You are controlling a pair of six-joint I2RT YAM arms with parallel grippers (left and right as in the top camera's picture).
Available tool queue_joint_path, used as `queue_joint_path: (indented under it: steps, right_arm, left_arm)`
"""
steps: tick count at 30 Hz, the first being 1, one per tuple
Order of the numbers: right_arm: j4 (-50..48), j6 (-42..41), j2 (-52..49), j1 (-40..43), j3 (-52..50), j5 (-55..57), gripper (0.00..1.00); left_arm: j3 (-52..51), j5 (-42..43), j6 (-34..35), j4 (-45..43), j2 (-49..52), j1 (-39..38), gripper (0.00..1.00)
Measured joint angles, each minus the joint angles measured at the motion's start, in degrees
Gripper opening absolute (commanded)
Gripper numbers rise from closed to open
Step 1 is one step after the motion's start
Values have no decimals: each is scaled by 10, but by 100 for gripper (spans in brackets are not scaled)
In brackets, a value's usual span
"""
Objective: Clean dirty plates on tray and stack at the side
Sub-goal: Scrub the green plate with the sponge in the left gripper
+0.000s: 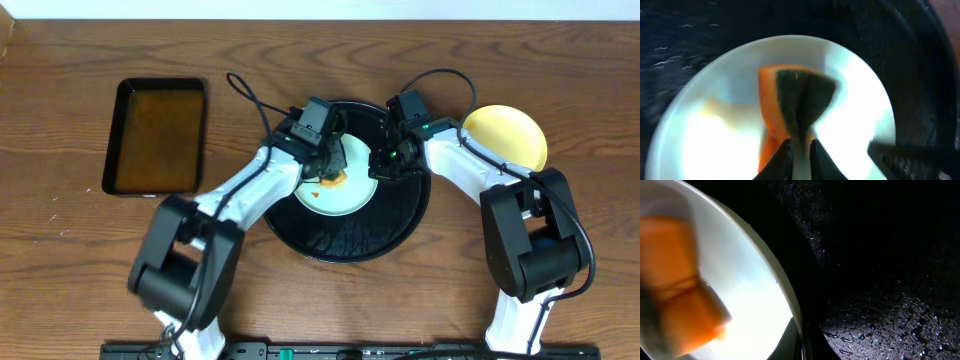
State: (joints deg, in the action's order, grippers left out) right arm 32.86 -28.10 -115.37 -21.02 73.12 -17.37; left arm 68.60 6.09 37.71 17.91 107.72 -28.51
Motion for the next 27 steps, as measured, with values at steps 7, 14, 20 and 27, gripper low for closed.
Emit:
queue_joint_path:
  steps: [7, 14, 20, 27]
  right_arm:
    - [0, 0, 0, 0, 0, 0, 1]
    - [-1, 0, 0, 0, 0, 0, 1]
    - [-2, 0, 0, 0, 0, 1, 1]
    - [-2, 0, 0, 0, 0, 1, 1]
  left_arm:
    - [1, 13, 0, 2, 36, 26, 8]
    - [2, 13, -24, 65, 26, 74, 7]
    - [0, 10, -37, 94, -11, 82, 7]
    - [-4, -7, -37, 97, -114, 61, 7]
